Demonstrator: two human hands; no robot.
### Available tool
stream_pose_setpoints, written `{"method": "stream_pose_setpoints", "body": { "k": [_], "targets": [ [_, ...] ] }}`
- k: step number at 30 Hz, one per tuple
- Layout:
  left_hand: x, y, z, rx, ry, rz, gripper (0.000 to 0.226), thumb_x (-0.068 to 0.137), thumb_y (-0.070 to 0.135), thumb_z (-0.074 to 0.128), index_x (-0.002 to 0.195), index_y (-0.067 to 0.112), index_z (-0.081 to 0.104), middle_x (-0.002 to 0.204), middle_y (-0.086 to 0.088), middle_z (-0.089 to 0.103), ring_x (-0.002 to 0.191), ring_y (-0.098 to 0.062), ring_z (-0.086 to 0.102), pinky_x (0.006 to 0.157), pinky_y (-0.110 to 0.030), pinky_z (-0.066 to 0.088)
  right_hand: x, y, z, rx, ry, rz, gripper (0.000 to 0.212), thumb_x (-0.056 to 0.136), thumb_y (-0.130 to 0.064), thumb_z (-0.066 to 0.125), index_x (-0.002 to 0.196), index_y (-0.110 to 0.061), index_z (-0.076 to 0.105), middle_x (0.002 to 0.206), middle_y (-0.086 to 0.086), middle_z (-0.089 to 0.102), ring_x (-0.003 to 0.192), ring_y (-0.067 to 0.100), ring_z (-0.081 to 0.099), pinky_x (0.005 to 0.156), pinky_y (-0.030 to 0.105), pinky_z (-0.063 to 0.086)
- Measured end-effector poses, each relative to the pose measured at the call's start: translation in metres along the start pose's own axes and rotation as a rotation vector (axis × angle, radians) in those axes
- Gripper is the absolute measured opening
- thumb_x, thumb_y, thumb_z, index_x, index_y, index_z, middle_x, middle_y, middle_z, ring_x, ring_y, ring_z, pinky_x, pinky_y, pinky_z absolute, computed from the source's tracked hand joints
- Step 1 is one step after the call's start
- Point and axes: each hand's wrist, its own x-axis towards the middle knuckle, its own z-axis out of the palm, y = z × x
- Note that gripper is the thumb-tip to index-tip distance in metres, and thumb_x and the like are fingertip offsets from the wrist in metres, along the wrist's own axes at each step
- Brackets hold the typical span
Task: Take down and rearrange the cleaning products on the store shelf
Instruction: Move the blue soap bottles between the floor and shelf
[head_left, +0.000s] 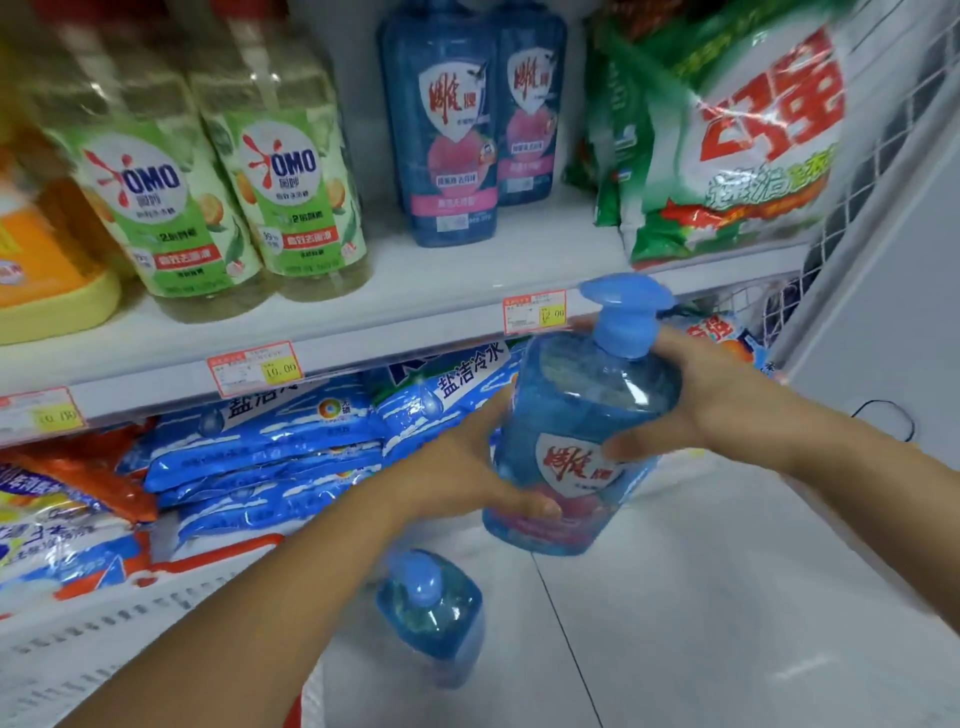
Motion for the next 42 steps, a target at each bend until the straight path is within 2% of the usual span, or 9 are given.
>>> {"method": "stream_pose_setpoints", "body": {
  "k": [5,7,11,16,20,23,28,36,42],
  "targets": [
    [0.011,0.055,-0.025,-0.114,0.266,0.147,0.073,0.049,0.032,0.097,0.111,0.04,0.059,0.105,0.024,0.07,0.099,0.003,0.066,0.089,-0.03,0.056,0.006,-0.029,-0.038,0.164,0.168,-0.177,0.111,0.048,-0.029,0.094,0.14,-0.055,0.038,0.131,-0.021,0.059,0.116,-0.005,0.06,0.086,0.019,0.054],
    [0.017,0.073,-0.032,-0.155,0.379,0.214,0.072,0.048,0.031,0.098,0.108,0.04,0.059,0.102,0.025,0.07,0.096,0.005,0.066,0.085,-0.024,0.056,0.011,-0.03,-0.033,0.137,0.166,-0.183,0.103,0.053,-0.029,0.094,0.14,-0.044,0.041,0.125,-0.022,0.064,0.105,-0.009,0.064,0.079,0.012,0.053],
    [0.034,0.109,-0.057,-0.048,0.463,0.37,0.075,0.054,0.029,0.096,0.116,0.037,0.054,0.101,0.028,0.066,0.092,0.015,0.061,0.074,-0.004,0.046,0.037,-0.04,-0.04,0.056,0.182,-0.22,0.059,0.051,-0.017,0.085,0.104,-0.03,0.064,0.091,-0.029,0.073,0.088,-0.011,0.068,0.069,0.004,0.049],
    [0.069,0.122,-0.086,0.106,0.522,0.414,0.09,0.056,0.038,0.094,0.125,0.049,0.037,0.118,0.027,0.059,0.106,0.017,0.053,0.089,-0.01,0.046,0.084,-0.044,-0.068,0.045,0.233,-0.271,0.069,0.051,-0.008,0.089,0.116,-0.015,0.065,0.091,-0.029,0.073,0.088,-0.012,0.067,0.074,0.007,0.051],
    [0.102,0.114,-0.092,0.153,0.493,0.331,0.092,0.055,0.048,0.093,0.13,0.04,0.04,0.122,0.025,0.059,0.112,0.008,0.055,0.097,-0.027,0.051,0.117,-0.028,-0.078,-0.044,0.244,-0.26,0.075,0.057,-0.002,0.091,0.124,-0.004,0.056,0.081,-0.031,0.07,0.071,-0.013,0.064,0.057,0.005,0.046],
    [0.115,0.112,-0.093,0.165,0.47,0.319,0.079,0.066,0.044,0.087,0.128,0.04,0.038,0.116,0.03,0.057,0.104,0.013,0.056,0.086,-0.011,0.045,0.133,-0.023,-0.091,-0.057,0.202,-0.213,0.079,0.052,-0.019,0.09,0.125,-0.012,0.06,0.096,-0.019,0.075,0.088,-0.002,0.07,0.073,0.014,0.056],
    [0.114,0.095,-0.103,0.438,0.422,0.233,0.097,0.075,0.067,0.069,0.152,0.033,0.021,0.149,0.024,0.036,0.131,0.003,0.039,0.111,-0.028,0.038,0.158,-0.02,-0.109,-0.094,0.194,-0.16,0.09,0.049,-0.045,0.091,0.13,-0.027,0.056,0.111,-0.013,0.073,0.101,0.007,0.07,0.094,0.038,0.056],
    [0.098,0.053,-0.104,1.026,0.291,0.076,0.079,0.088,0.076,0.033,0.154,0.033,0.023,0.163,0.009,0.018,0.146,-0.011,0.024,0.118,-0.03,0.024,0.171,-0.008,-0.107,-0.077,0.227,-0.208,0.087,0.05,-0.046,0.086,0.13,-0.031,0.056,0.11,-0.019,0.072,0.1,-0.002,0.068,0.088,0.023,0.054],
    [0.102,0.048,-0.102,1.109,0.375,0.146,0.075,0.091,0.074,0.028,0.153,0.033,0.024,0.163,0.01,0.018,0.147,-0.008,0.023,0.115,-0.027,0.024,0.195,0.013,-0.094,0.003,0.336,-0.271,0.106,0.045,-0.033,0.092,0.139,-0.01,0.049,0.115,-0.017,0.069,0.1,-0.01,0.065,0.081,0.008,0.051]
  ]
}}
